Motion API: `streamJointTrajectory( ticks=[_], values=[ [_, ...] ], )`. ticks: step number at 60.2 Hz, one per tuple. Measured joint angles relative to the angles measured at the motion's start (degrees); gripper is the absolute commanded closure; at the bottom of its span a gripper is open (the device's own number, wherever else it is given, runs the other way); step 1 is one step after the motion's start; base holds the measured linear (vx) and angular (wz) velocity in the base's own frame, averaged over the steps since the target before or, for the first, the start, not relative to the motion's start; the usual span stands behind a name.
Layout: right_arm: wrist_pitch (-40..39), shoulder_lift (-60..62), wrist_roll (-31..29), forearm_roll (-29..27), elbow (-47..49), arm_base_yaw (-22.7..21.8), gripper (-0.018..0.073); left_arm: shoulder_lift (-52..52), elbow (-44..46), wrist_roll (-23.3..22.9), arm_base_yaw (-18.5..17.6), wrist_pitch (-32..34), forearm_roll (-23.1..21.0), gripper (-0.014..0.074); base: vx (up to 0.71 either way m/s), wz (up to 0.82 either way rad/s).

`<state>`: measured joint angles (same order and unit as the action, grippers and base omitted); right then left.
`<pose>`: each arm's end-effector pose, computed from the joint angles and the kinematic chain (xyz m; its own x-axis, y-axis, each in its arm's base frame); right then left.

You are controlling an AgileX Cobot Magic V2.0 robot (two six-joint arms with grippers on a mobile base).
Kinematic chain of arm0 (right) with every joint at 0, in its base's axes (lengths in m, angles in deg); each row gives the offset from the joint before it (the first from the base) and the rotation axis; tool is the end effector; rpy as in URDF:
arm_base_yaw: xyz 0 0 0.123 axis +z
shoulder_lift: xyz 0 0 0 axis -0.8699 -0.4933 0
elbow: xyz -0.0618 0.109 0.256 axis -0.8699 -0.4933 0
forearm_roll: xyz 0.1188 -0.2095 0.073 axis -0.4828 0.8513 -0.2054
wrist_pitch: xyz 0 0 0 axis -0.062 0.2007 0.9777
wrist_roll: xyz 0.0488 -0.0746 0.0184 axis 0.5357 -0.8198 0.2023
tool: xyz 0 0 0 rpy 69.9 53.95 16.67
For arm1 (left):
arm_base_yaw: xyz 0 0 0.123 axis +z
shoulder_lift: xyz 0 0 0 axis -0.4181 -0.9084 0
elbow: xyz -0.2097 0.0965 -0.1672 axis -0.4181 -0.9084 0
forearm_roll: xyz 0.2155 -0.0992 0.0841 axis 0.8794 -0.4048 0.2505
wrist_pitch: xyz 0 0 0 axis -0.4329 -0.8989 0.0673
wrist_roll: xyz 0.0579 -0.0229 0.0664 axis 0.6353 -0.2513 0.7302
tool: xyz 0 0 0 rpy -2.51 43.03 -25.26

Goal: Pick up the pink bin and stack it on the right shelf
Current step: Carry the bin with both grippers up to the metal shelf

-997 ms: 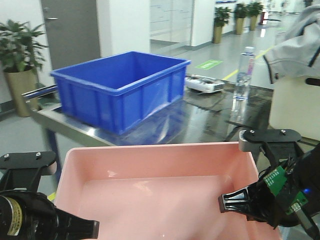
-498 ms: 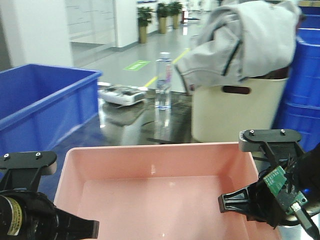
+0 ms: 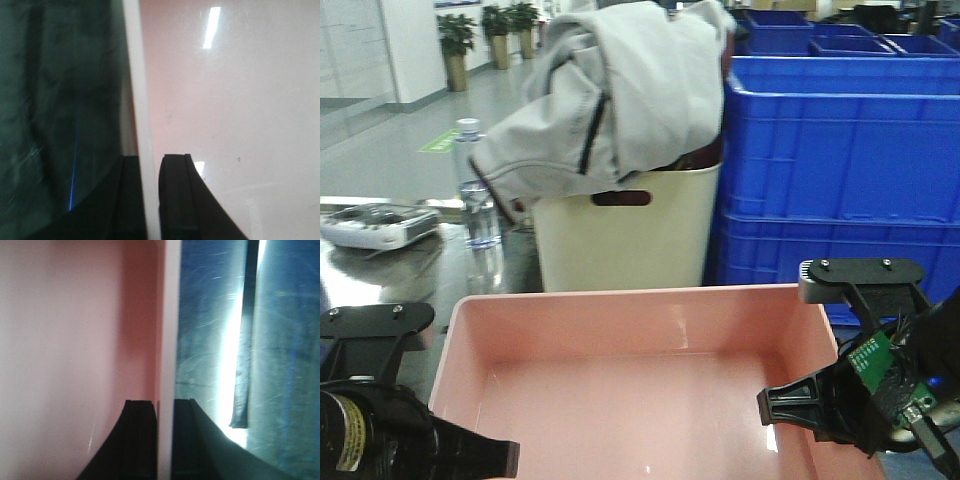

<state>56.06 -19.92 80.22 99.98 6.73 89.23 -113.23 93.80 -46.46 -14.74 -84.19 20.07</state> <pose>0.2403 0.1125 0.3448 -0.8519 -0.0581 -0.5205 -0.0859 0.9959 0.0293 0.1974 -0.1368 0.3282 -0.8202 -0.0201 -0.5718 0.0888 0.9828 -0.1620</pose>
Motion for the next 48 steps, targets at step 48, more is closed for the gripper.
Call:
streamJointTrajectory(
  ticks=[48],
  values=[
    [0.0, 0.0, 0.0, 0.0, 0.0, 0.0, 0.0568, 0.0, 0.0, 0.0, 0.0, -0.05, 0.0, 0.0592, 0.06, -0.04]
  ],
)
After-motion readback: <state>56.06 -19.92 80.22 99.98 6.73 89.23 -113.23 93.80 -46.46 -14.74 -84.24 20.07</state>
